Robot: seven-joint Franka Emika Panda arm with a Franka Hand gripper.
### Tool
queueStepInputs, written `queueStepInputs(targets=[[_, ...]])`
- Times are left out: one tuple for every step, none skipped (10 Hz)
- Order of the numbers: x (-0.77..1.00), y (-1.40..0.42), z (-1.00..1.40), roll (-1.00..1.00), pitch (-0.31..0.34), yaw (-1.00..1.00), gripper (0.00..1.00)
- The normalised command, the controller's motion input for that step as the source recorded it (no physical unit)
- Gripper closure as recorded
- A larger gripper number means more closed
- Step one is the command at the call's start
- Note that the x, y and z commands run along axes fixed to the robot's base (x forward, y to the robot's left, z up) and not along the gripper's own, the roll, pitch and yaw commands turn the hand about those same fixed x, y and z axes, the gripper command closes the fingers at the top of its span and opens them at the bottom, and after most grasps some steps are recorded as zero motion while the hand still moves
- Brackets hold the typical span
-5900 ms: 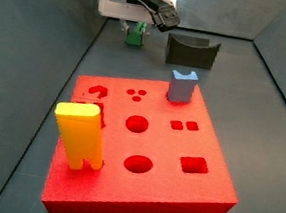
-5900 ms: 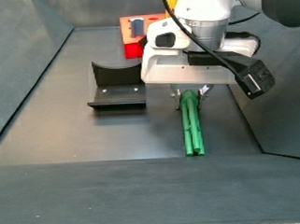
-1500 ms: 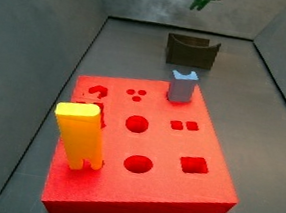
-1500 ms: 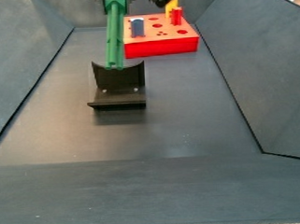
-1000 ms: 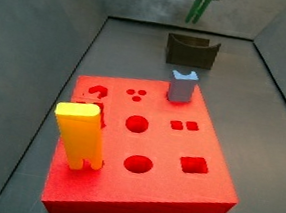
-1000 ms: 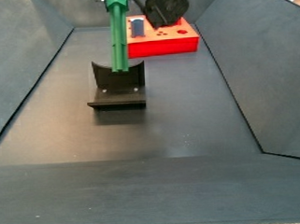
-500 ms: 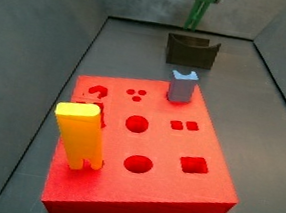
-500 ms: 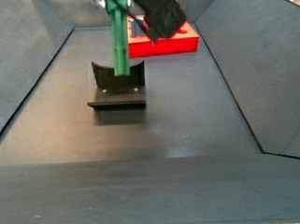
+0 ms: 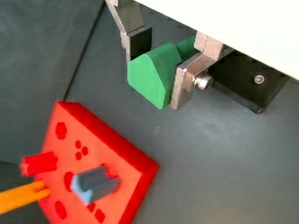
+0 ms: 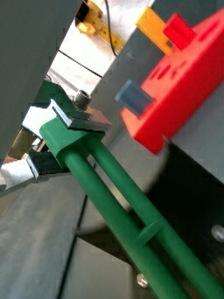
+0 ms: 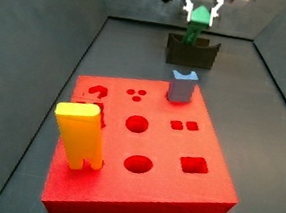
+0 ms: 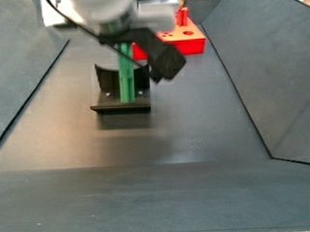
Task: Pick up the 3 prong object. Move up. Rotate the 3 prong object. Place the 3 prong object on the fixture. Regrasp the 3 prong object. Move to above the board. Insert the 3 prong object.
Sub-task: Place the 3 prong object on the fixture, then regrasp the 3 prong object.
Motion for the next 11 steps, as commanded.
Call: queueStepInputs(targets=[[0.1,0.06,-0.66,-0.09,-0.048,-0.06,1.0],[0.08,0.06,-0.58,-0.08,-0.056,-0.05,1.0],[0.06,0.11,-0.5,-0.06,-0.074,-0.04,1.0],[0.06,0.11,-0.49,-0.06,-0.075,-0.03,1.0],[0.06,0.11,-0.49,-0.06,-0.075,-0.02,1.0],[0.06,0.11,-0.49,-0.06,-0.075,-0.01,1.0],[0.06,0.11,-0.49,-0.06,-0.073,0.0,1.0],[0.06,0.11,-0.49,-0.06,-0.073,0.0,1.0],[0.0,0.0,0.0,0.0,0.0,0.0,0.0],[0.0,0.0,1.0,-0.04,-0.007,0.0,0.0],[0.0,0.0,1.0,-0.03,-0.009,0.01,0.0]])
